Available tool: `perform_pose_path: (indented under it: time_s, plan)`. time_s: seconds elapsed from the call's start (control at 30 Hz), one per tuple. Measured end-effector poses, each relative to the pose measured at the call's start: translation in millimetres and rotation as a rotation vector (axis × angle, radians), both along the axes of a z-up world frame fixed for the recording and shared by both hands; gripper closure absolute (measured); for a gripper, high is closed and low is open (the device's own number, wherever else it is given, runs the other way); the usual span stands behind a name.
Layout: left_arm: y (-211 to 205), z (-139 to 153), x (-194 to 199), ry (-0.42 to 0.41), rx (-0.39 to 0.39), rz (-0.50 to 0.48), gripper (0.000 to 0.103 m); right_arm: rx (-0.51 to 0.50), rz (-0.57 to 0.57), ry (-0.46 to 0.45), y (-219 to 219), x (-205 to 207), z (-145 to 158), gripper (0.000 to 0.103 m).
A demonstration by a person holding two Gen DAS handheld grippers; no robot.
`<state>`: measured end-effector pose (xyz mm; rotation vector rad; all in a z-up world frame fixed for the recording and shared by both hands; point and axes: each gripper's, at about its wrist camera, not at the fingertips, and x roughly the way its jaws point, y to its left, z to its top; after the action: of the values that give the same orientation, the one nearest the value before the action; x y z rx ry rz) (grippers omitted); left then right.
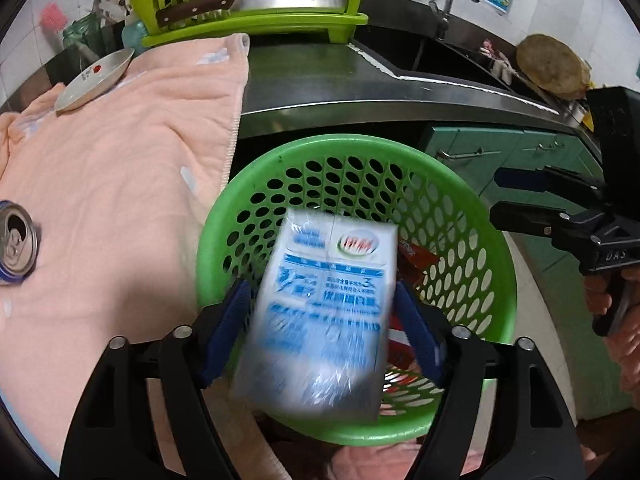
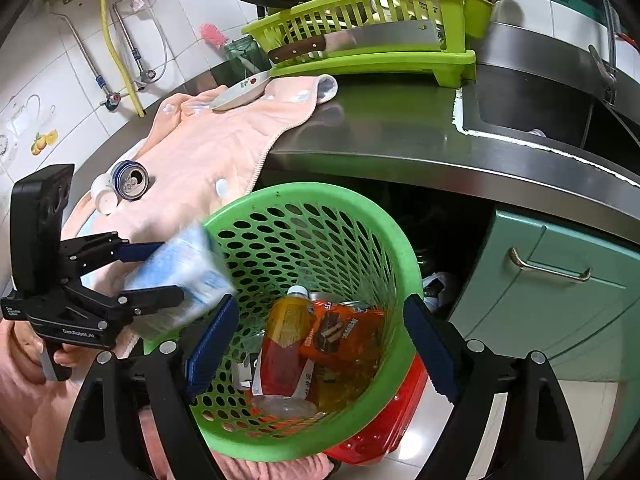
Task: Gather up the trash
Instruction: 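Carry the milk carton over the green basket and release it with the left gripper, then move both grippers back over the towel toward the cup and can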
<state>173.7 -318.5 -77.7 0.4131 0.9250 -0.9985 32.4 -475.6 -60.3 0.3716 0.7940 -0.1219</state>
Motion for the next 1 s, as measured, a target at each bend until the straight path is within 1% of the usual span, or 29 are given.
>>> perform_pose_path:
  time_s: [0.27,0.4,0.53,0.73,0.83,1.0]
  plan:
    - [18.8,14.8,4.7,-0.014,-0.036,0.038,0.024,-0.013,0.042,-0.011,12.1,14.6,7.9,0.022]
    - [38.4,28.0,9.6,-0.026,-0.053,0.075,0.024,-0.021,0.076,-0.018,22.2,25.5,14.1,0.022]
    - [64.4,42.7,15.9,-0.058,-0.056,0.13,0.024,-0.039,0.133,-0.025,38.9,45.3,23.4,0.022]
    - [118.0,60.9,39.3,-0.084,-0.056,0.271,0.024,-0.048,0.255,-0.042,74.7,86.5,42.6,0.022]
    - [150.5,69.3,57.8,-0.085,-0.053,0.368,0.024,-0.059,0.33,-0.043,99.4,112.8,51.6,0.022]
    - [200.7,82.0,88.9,-0.085,-0.059,0.514,0.024,-0.103,0.455,-0.051,143.1,151.6,64.7,0.022]
